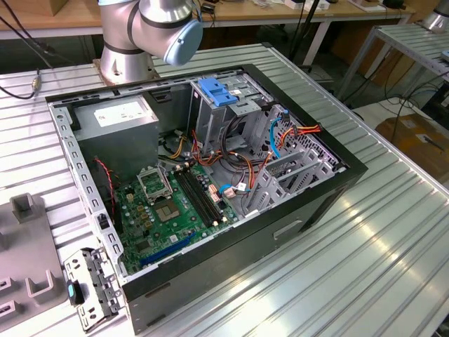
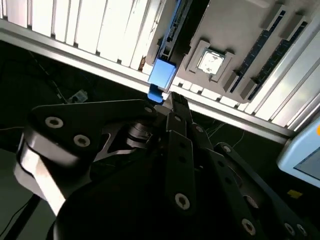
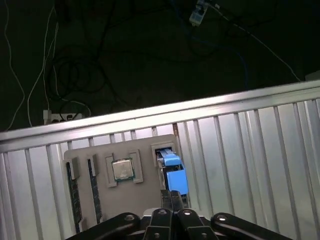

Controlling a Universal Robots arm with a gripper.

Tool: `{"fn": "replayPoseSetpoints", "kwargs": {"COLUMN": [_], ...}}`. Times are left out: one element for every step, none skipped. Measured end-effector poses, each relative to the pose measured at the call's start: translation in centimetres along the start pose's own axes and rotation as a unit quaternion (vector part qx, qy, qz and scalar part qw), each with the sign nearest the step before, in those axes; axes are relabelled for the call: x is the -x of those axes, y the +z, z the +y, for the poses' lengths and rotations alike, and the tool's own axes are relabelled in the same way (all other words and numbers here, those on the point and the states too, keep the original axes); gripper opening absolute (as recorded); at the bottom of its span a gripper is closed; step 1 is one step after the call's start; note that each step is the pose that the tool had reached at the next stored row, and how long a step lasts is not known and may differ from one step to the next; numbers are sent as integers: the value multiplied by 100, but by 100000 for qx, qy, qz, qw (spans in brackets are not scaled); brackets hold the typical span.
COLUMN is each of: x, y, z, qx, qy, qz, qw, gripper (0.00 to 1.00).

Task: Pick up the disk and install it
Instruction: 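Pick up the disk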

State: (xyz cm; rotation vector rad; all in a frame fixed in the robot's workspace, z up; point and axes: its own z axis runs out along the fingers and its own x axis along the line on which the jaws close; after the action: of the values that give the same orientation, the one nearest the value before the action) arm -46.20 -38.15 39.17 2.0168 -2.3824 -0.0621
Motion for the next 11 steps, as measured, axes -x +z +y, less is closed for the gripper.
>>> {"fn": "replayPoseSetpoints", "kwargs": {"x": [0,1,0,1,3,5,7,8,8,9,11], "y": [0,4,8,20,40,73,92,108,136,155,174], "z": [0,0,1,0,0,-1,-1,-1,-1,-1,-2], "qx": [-2,-295,-563,-1008,-1099,-1100,-1105,-1100,-1096,-1099,-1099], "qy": [-17,-5,-6,-15,-14,-15,-13,-11,-15,-13,-10], "qz": [2,195,293,306,299,304,300,303,307,306,305], "qw": [100000,99999,99998,99994,99994,99993,99993,99993,99994,99993,99994], "gripper": [18,18,18,25,25,25,26,26,32,39,39]}}
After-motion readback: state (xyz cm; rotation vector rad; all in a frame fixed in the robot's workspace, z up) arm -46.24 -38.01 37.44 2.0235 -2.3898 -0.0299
